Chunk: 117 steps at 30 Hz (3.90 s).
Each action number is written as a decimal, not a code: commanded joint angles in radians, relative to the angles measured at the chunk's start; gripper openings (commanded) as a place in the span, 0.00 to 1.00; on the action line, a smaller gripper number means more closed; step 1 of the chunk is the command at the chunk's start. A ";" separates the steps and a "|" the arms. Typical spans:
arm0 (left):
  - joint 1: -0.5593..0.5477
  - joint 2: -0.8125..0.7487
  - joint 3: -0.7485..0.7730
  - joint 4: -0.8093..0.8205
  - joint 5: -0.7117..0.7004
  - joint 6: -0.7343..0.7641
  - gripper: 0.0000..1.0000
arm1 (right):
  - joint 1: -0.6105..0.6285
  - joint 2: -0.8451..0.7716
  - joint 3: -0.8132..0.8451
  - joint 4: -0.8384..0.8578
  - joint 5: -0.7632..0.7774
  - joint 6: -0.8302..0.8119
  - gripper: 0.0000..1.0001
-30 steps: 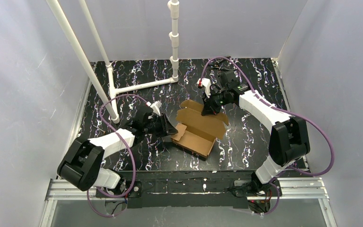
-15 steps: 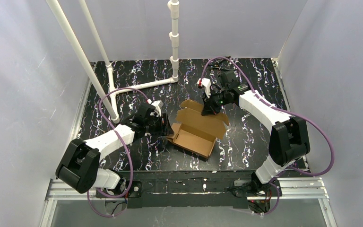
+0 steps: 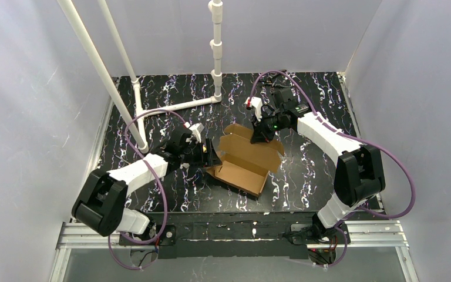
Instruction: Fold the paper box
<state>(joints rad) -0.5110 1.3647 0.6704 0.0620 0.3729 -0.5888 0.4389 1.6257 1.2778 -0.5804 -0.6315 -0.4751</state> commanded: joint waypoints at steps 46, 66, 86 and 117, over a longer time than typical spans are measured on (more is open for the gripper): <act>0.151 -0.131 -0.266 0.305 0.136 -0.436 0.60 | 0.003 -0.048 -0.016 0.003 -0.075 -0.041 0.01; 0.064 -0.016 -0.185 0.372 0.178 -0.432 0.57 | 0.038 -0.057 -0.023 -0.002 -0.039 -0.061 0.01; -0.005 -0.008 -0.052 0.101 0.106 -0.269 0.51 | 0.132 -0.076 0.058 -0.008 0.155 -0.058 0.01; -0.140 0.121 0.133 -0.186 -0.225 -0.149 0.02 | 0.150 -0.099 0.037 0.033 0.038 0.027 0.01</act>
<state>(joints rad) -0.6216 1.4746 0.7460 -0.0540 0.2222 -0.7525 0.5842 1.5810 1.3117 -0.6029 -0.5358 -0.4725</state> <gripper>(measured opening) 0.100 0.041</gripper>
